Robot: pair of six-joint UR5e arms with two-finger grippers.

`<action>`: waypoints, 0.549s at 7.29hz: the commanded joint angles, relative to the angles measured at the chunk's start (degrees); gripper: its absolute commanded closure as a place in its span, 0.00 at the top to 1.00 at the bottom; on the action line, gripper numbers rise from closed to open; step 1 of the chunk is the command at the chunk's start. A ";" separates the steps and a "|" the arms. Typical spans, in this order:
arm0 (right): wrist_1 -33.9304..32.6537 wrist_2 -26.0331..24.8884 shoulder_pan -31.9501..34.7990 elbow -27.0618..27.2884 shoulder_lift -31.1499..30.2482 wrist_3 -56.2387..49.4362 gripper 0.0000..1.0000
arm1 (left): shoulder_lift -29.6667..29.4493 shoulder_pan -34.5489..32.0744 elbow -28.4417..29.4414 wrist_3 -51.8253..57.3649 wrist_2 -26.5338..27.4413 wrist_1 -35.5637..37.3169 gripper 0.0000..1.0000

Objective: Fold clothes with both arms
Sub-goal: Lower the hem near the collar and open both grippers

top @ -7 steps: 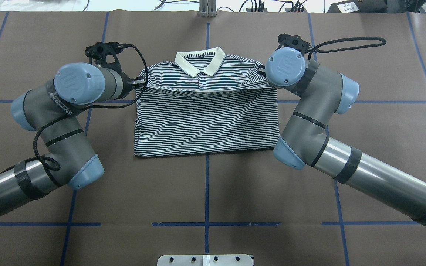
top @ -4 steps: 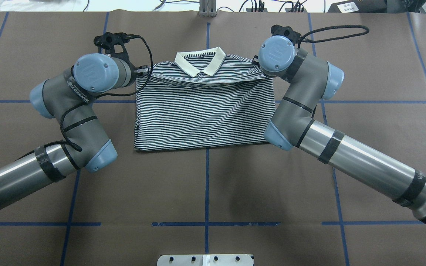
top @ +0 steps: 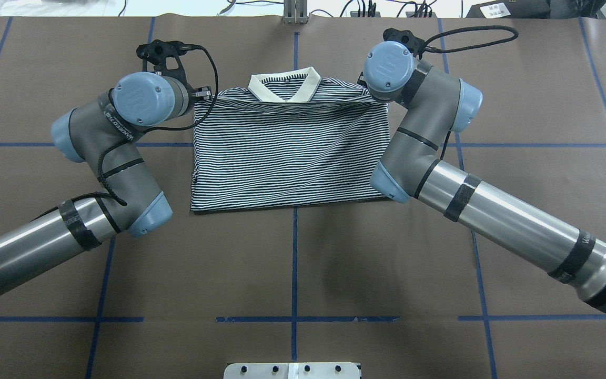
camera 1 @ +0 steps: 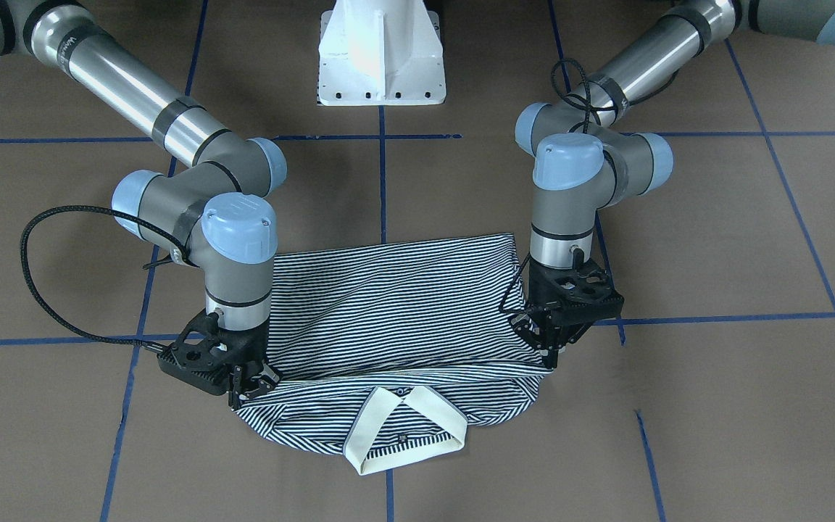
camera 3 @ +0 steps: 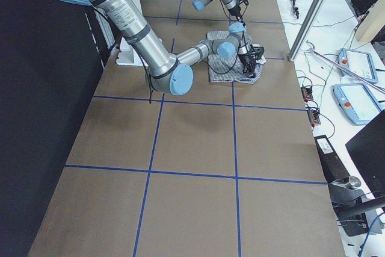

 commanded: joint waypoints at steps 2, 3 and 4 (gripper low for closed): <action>2.19 -0.29 0.02 -1.13 0.41 0.15 0.32 | -0.30 0.27 1.76 -0.06 -0.15 -2.33 0.18; 2.36 -0.38 0.02 -0.95 0.41 0.50 0.39 | 0.57 0.09 2.03 -0.14 -0.50 -6.52 0.22; 2.37 0.05 0.28 0.96 0.41 1.02 0.43 | 1.80 0.00 2.03 -0.32 -0.76 -11.26 0.26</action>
